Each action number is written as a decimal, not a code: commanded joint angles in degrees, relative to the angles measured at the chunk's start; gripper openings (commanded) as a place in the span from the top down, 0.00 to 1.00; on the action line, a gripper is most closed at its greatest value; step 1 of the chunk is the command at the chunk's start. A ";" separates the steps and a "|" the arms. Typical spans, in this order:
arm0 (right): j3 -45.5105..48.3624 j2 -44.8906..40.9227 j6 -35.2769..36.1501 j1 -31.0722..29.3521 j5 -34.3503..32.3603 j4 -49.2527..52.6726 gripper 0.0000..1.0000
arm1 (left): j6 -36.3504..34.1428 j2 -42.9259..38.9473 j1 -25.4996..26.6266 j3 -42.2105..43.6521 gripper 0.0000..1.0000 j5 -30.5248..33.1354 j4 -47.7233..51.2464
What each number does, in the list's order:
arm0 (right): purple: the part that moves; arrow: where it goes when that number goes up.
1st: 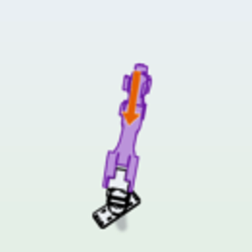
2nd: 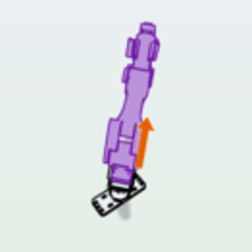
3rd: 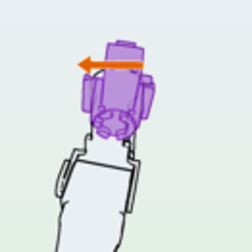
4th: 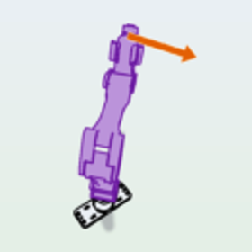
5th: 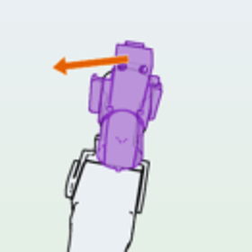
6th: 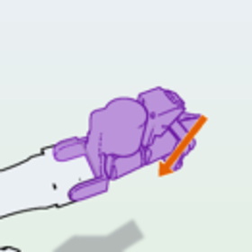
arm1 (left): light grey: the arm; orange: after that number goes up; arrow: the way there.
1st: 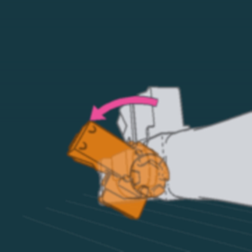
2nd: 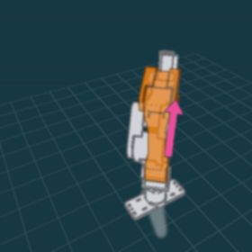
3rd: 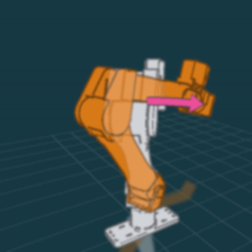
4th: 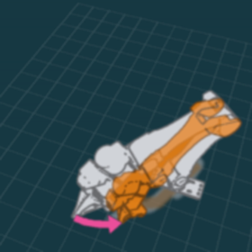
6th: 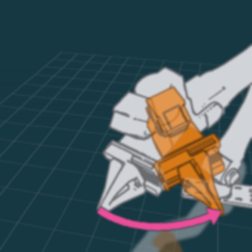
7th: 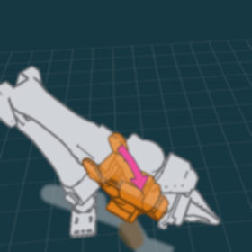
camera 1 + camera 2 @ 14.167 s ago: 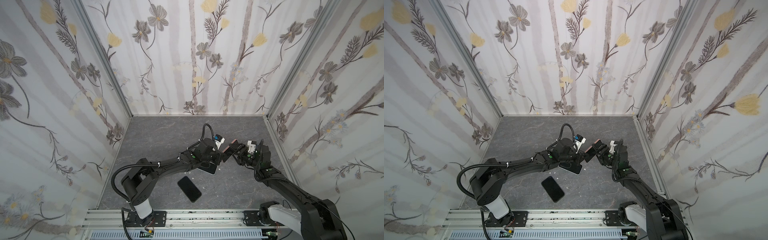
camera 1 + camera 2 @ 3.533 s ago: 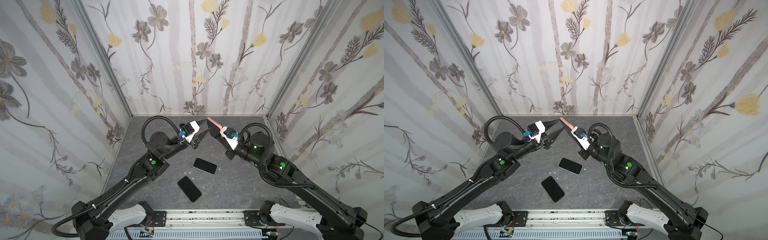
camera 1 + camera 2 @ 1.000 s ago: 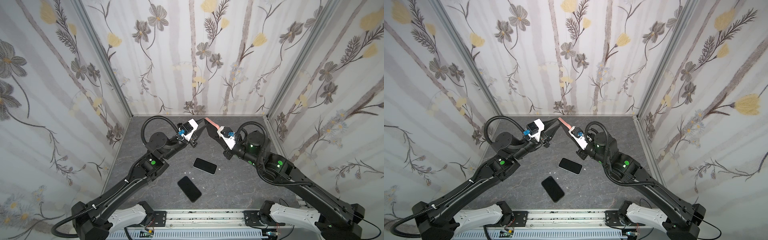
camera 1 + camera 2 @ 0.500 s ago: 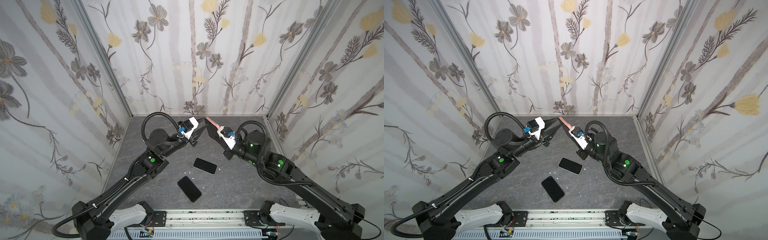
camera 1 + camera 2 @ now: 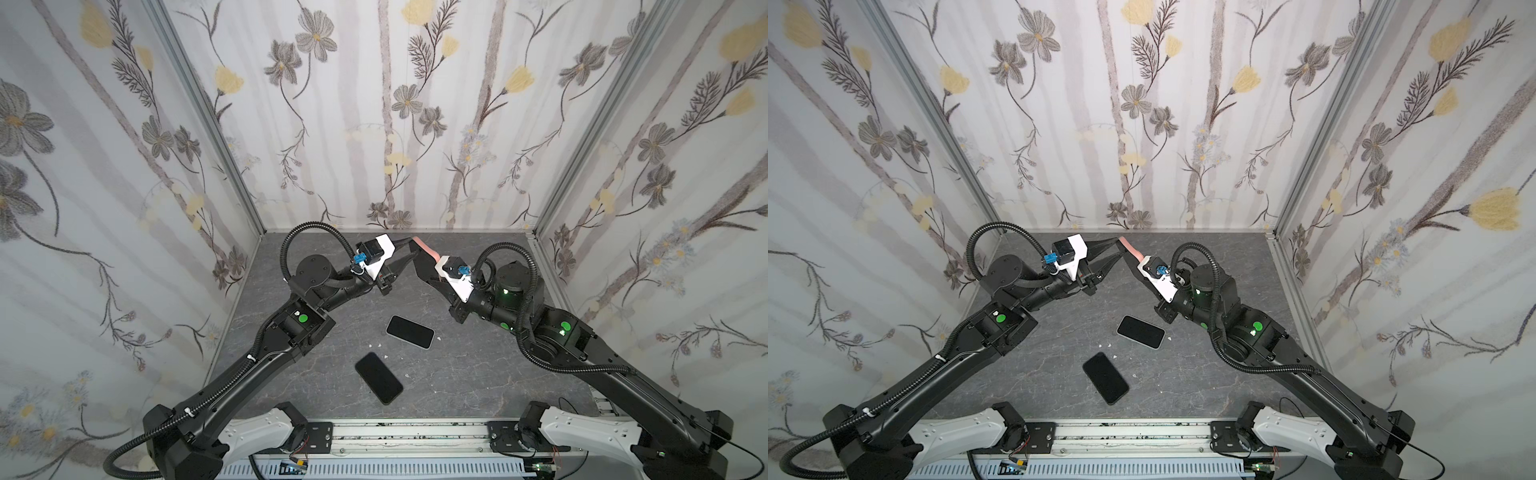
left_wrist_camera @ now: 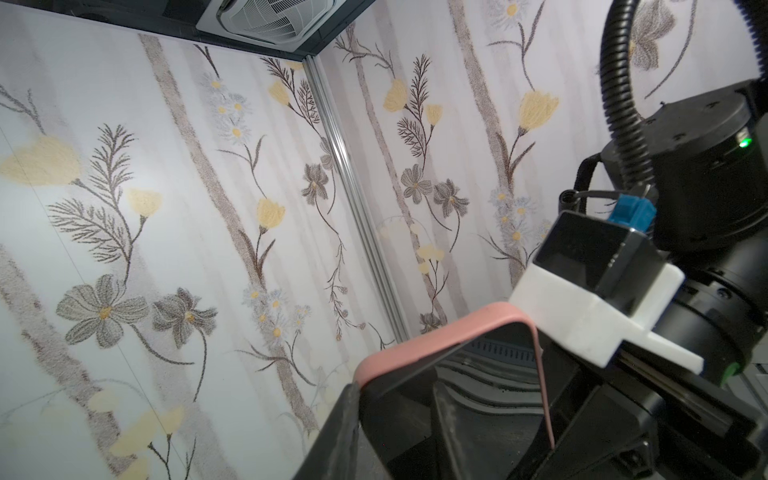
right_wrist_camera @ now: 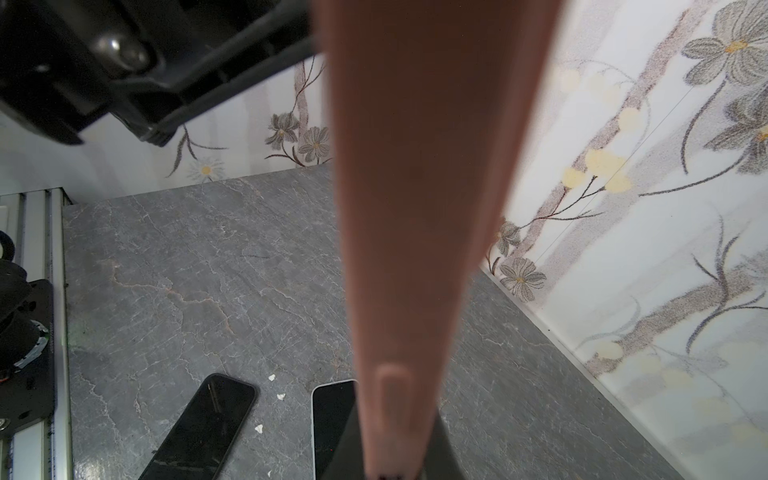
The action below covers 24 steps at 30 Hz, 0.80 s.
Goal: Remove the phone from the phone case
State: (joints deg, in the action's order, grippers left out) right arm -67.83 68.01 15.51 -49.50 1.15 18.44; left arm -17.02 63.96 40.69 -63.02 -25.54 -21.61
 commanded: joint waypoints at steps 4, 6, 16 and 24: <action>-1.15 -0.04 4.95 -0.43 13.24 -2.20 1.00 | 2.46 0.50 -1.28 -0.40 0.70 -13.85 3.10; -1.57 0.10 5.23 -0.44 14.25 -1.58 1.00 | 2.84 0.54 -1.62 -0.26 0.69 -15.03 3.31; -2.40 -0.05 5.34 0.43 17.01 -1.14 1.00 | 4.67 0.81 -3.23 -0.30 0.67 -20.79 3.94; -0.75 -2.55 2.43 5.97 24.44 -7.20 1.00 | 8.04 2.39 -4.00 -0.65 0.72 -30.40 3.72</action>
State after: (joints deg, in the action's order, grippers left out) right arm -68.77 65.98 17.43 -44.62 15.38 23.31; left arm -10.98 65.45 36.47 -63.70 -44.99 -22.81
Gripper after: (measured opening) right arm 0.106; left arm 0.285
